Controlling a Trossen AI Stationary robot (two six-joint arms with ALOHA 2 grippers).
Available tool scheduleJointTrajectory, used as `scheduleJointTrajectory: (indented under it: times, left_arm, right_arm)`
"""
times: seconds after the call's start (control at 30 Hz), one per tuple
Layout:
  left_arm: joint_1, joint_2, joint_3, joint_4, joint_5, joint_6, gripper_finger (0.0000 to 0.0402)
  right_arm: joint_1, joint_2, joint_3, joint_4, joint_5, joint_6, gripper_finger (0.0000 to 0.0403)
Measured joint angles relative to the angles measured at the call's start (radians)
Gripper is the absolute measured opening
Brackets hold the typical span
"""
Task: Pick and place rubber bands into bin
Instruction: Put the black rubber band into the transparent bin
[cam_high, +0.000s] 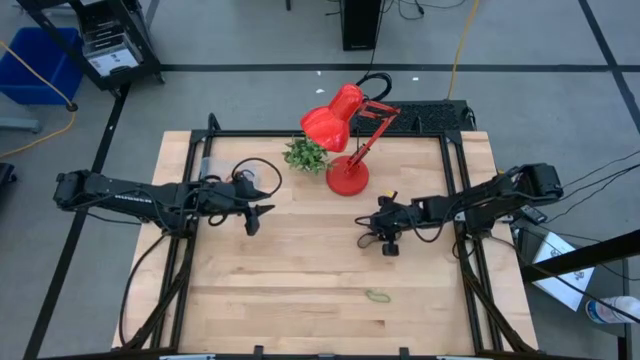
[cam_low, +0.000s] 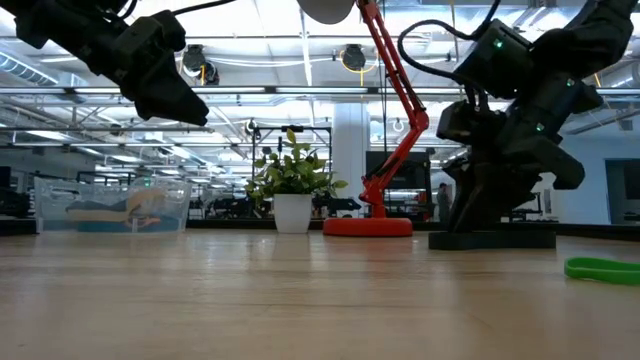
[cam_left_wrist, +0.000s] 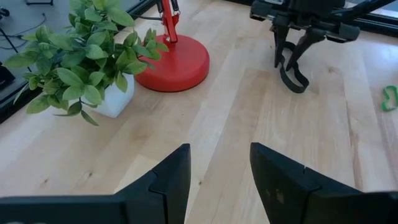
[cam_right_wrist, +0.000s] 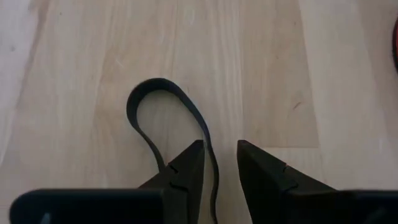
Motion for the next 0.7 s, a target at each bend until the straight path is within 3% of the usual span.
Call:
scheduleJointTrajectory:
  times: [0.27,0.53,0.7]
  left_arm:
    - [0.000,0.000,0.000,0.000,0.000,0.000,0.0172]
    - [0.000,0.000,0.000,0.000,0.000,0.000,0.0172]
    - [0.000,0.000,0.000,0.000,0.000,0.000,0.0172]
  right_arm:
    - [0.000,0.000,-0.035,0.043,-0.002,0.031,0.0070]
    - [0.000,0.000,-0.036,0.036,-0.002,0.022,0.0005]
    - [0.000,0.000,-0.036,0.056,0.004,0.024,0.0004]
